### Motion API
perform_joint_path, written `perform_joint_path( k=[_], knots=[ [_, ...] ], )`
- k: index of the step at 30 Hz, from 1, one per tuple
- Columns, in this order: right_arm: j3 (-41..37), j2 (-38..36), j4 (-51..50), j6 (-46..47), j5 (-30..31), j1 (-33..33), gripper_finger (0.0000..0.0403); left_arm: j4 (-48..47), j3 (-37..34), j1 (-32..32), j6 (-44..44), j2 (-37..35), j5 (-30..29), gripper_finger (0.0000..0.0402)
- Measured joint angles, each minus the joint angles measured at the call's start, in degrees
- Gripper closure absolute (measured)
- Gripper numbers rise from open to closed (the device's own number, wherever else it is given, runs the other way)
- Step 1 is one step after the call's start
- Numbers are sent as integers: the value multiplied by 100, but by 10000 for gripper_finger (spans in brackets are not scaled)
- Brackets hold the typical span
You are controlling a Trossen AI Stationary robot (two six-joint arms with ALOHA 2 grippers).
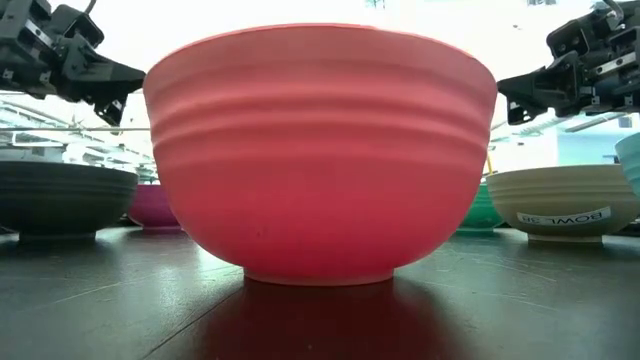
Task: Nest bowls inside each other
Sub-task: Stack the light blue bowl on top of the orange bowl
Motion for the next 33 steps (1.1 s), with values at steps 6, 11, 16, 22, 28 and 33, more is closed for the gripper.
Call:
perform_joint_path(
  k=[6, 11, 16, 22, 28, 33],
  knots=[
    [0, 0, 573, 149, 0, 0, 403, 815, -1, 0, 826, 0, -6, 355],
    [0, -2, 1582, 725, -2, 2, 403, 1798, 1, 0, 812, 0, -101, 355],
    [0, -2, 2235, 1338, -2, 0, 403, 2249, 1, 0, 539, -2, 66, 355],
    [0, -2, 2275, 1110, -2, 0, 403, 1906, 1, 0, 783, 0, 191, 355],
    [0, 2, 1859, 555, -2, 0, 403, 1808, 1, 0, 844, 0, -150, 355],
    [0, 2, 1839, 509, 0, 0, 403, 1833, 1, 0, 947, 0, -302, 355]
  ],
)
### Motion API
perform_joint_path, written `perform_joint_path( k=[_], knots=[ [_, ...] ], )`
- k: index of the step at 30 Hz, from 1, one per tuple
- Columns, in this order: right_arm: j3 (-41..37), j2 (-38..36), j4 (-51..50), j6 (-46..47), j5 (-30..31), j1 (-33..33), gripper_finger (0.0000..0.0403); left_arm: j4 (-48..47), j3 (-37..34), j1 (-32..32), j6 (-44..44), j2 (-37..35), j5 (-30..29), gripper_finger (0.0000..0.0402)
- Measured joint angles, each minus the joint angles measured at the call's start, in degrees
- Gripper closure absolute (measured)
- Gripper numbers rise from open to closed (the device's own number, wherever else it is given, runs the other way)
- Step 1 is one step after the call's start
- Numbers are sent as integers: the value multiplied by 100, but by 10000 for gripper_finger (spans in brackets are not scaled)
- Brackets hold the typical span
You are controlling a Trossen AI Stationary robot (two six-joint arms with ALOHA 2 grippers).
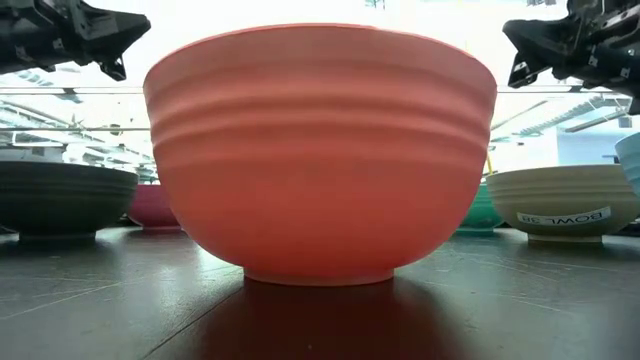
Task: Nest bowls inside each other
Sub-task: Stack the light blue bowl on top of the orange bowl
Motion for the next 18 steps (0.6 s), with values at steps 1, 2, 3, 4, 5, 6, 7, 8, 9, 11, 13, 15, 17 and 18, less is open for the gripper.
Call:
perform_joint_path(
  k=[1, 2, 3, 4, 5, 6, 7, 8, 9, 11, 13, 15, 17, 18],
  knots=[
    [0, 0, 33, 75, -2, 0, 403, 43, 0, 0, 69, 0, -2, 355],
    [0, 0, 59, 125, 0, 0, 403, 79, 0, 0, 124, 0, -2, 355],
    [0, 0, 92, 139, 0, 0, 403, 101, 0, 0, 163, 0, -3, 355],
    [0, 0, 160, 98, 0, 0, 403, 111, 0, 0, 178, 0, -3, 355],
    [0, 0, 256, 15, -1, 0, 403, 114, 0, 0, 169, 0, -7, 355],
    [0, 0, 328, -63, 0, 0, 403, 91, 0, 0, 148, 0, -29, 355],
    [0, 0, 388, -141, 0, 0, 403, 10, 0, 0, 131, 0, -87, 355],
    [0, 11, 437, -179, 10, 0, 403, -119, 0, 0, 97, 0, -179, 355],
    [0, 32, 510, -189, 84, 1, 403, -273, 0, 0, 87, 0, -294, 355],
    [46, 104, 550, -167, 631, -14, 399, -603, 0, 2, 101, 0, -532, 355],
    [173, 277, 411, -102, 1312, -89, 388, -941, 0, 2, 160, 0, -714, 355],
    [371, 537, 1, -47, 1581, -199, 371, -1227, 0, 2, 175, 1, -794, 355],
    [807, 890, -478, -47, 1655, -301, 348, -1362, 0, 2, 176, 1, -801, 355],
    [1054, 1086, -638, -77, 1663, -355, 337, -1388, 0, 2, 173, 0, -801, 355]
  ],
)
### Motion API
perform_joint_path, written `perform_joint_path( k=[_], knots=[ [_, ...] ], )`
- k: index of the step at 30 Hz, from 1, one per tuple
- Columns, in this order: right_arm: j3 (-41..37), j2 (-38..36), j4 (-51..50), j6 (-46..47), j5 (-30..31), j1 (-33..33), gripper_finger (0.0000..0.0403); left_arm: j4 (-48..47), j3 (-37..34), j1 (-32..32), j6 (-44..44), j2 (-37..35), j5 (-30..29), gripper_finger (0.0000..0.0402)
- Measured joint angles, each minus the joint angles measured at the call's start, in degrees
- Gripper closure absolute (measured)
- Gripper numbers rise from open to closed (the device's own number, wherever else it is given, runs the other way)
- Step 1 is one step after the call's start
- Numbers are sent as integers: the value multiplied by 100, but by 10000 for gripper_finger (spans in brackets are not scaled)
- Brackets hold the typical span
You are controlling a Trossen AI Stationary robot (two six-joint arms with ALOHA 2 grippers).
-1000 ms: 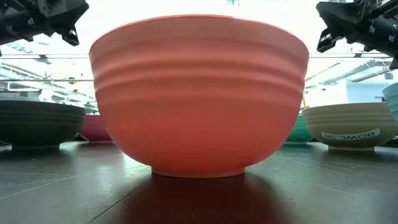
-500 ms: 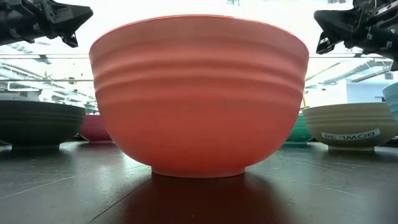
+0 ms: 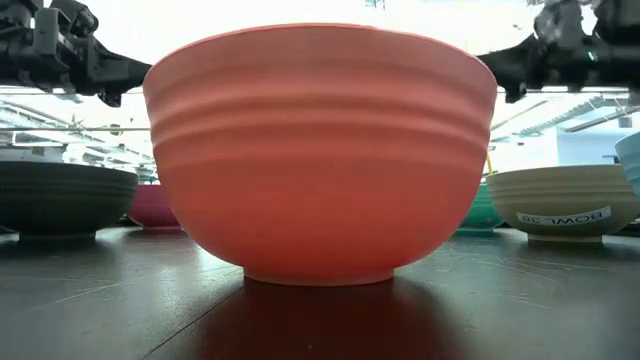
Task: Nest bowls inside each other
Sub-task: Stack the light blue bowl on top of the orange bowl
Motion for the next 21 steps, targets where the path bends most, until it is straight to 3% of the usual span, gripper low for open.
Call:
perform_joint_path(
  k=[8, 11, 14, 16, 21],
  knots=[
    [1949, 1593, -2223, -388, 790, -485, 248, 6, 0, 0, 5, 0, 170, 355],
    [2497, 2087, -3192, -580, 1195, -732, 231, 10, 0, 0, 7, 0, 286, 355],
    [2761, 2350, -3506, -746, 1668, -1095, 223, 4, 0, 0, 13, 2, 355, 355],
    [2780, 2450, -3579, -742, 1601, -1435, 223, 8, 0, 0, 11, 2, 354, 355],
    [2762, 2743, -4069, -806, 705, -2036, 222, 34, 0, 0, 15, 0, 356, 355]
  ],
)
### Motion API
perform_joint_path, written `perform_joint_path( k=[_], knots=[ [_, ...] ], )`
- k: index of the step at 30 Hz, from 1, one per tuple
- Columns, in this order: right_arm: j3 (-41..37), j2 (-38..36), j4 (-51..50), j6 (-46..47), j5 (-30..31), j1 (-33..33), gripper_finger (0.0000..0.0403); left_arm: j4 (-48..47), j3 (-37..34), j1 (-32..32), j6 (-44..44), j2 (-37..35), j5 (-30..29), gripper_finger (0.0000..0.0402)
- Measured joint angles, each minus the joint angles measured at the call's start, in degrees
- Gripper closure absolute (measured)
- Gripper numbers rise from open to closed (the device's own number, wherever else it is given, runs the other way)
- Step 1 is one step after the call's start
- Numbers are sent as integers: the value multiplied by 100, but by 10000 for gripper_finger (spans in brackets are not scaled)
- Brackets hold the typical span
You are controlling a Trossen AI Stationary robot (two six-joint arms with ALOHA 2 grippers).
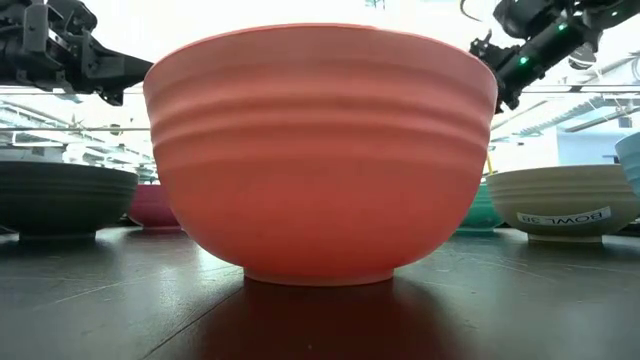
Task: Nest bowls inside each other
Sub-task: Stack the light blue bowl on top of the orange bowl
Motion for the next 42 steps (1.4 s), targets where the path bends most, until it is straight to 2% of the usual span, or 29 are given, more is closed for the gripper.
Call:
perform_joint_path(
  k=[5, 9, 14, 19, 21, 24, 29, 33, 40, 42],
  knots=[
    [172, 370, -360, 163, -728, -281, 222, 9, 0, 0, 4, 0, 4, 355],
    [741, 895, -1172, 200, -694, -403, 222, 0, 0, 0, 1, 1, 4, 355],
    [1588, 1412, -1704, 237, -703, -399, 222, -13, 0, 0, -13, 0, 22, 355],
    [2318, 2013, -2800, 184, -680, -446, 222, -24, 0, 0, -34, 0, 52, 355],
    [2477, 2264, -3125, 125, -427, -481, 222, -26, 0, 0, -34, 0, 59, 355],
    [2600, 2514, -3301, 119, -106, -555, 222, -31, 0, 0, -17, 2, 59, 355],
    [2748, 2819, -3654, 41, -333, -560, 222, -26, 0, 0, -11, 0, 59, 355],
    [2919, 3041, -3924, -138, -1187, -534, 222, -26, 0, 0, -9, 1, 59, 355],
    [3086, 3413, -4117, -87, -1129, -339, 222, -31, 0, 0, -10, 1, 58, 355],
    [3095, 3533, -4117, -78, -946, -250, 222, -28, 0, 0, -14, 2, 57, 355]
  ],
)
